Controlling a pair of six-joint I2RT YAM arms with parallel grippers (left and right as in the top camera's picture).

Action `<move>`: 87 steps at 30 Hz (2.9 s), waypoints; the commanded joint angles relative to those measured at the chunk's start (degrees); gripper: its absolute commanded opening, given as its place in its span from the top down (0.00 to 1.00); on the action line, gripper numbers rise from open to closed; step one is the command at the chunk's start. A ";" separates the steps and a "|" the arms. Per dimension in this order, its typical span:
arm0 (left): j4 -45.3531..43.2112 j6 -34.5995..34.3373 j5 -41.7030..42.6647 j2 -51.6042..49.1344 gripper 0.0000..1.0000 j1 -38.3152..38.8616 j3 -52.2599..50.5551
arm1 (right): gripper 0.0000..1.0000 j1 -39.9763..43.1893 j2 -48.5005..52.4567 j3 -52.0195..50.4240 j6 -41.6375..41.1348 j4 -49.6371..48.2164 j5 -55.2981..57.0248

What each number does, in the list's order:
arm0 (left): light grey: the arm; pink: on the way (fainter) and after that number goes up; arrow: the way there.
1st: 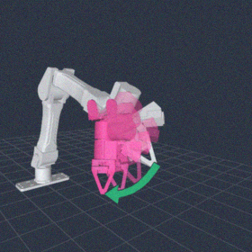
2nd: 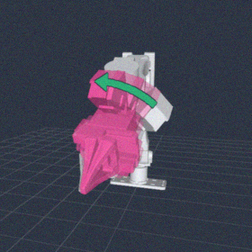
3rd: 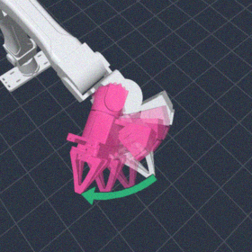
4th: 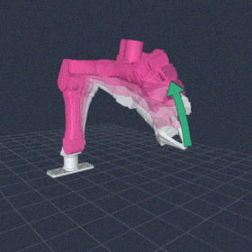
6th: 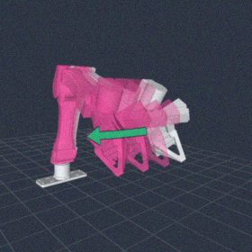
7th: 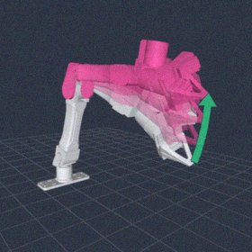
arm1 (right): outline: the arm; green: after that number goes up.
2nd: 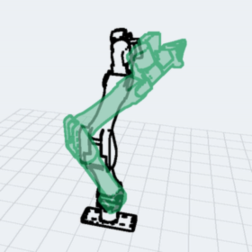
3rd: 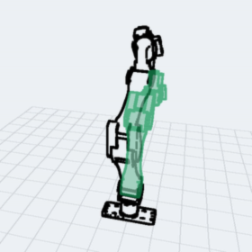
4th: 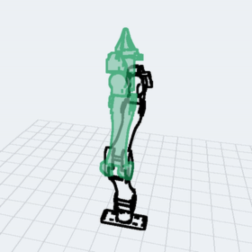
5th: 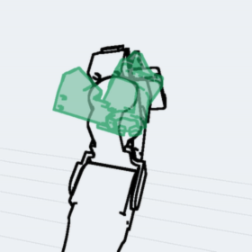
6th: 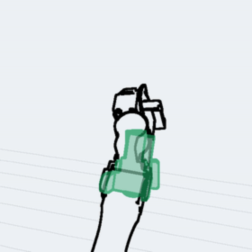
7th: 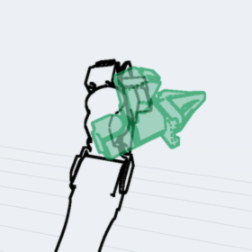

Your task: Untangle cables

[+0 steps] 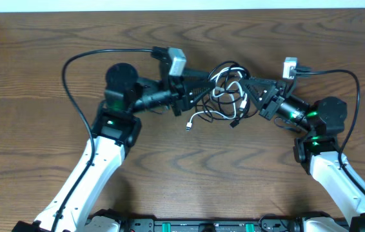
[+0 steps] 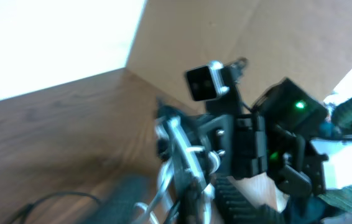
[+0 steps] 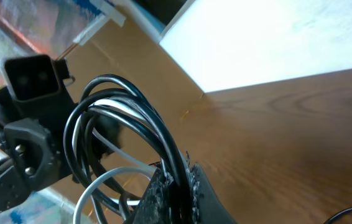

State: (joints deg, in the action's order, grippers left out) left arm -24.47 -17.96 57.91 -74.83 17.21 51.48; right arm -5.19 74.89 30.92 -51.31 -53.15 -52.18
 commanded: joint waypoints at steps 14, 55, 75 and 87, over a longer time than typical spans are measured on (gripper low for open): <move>1.27 7.63 13.40 0.24 0.15 -7.65 1.25 | 0.99 3.76 -0.26 0.26 -4.00 -6.29 -3.50; 1.27 26.60 15.78 -3.52 0.54 -2.01 1.25 | 0.99 -0.55 -0.26 0.24 -10.84 -13.29 -9.07; -0.90 28.81 13.73 -3.50 0.92 -2.08 1.25 | 0.19 -0.37 -0.24 0.24 -10.78 -10.10 -9.27; 0.98 27.98 4.74 -3.52 0.92 -3.06 1.25 | 0.08 1.46 -0.24 0.24 -10.88 -10.10 -8.39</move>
State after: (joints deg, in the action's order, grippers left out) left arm -24.40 10.31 67.16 -78.32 14.39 51.48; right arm -4.03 74.94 30.89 -62.50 -63.05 -61.52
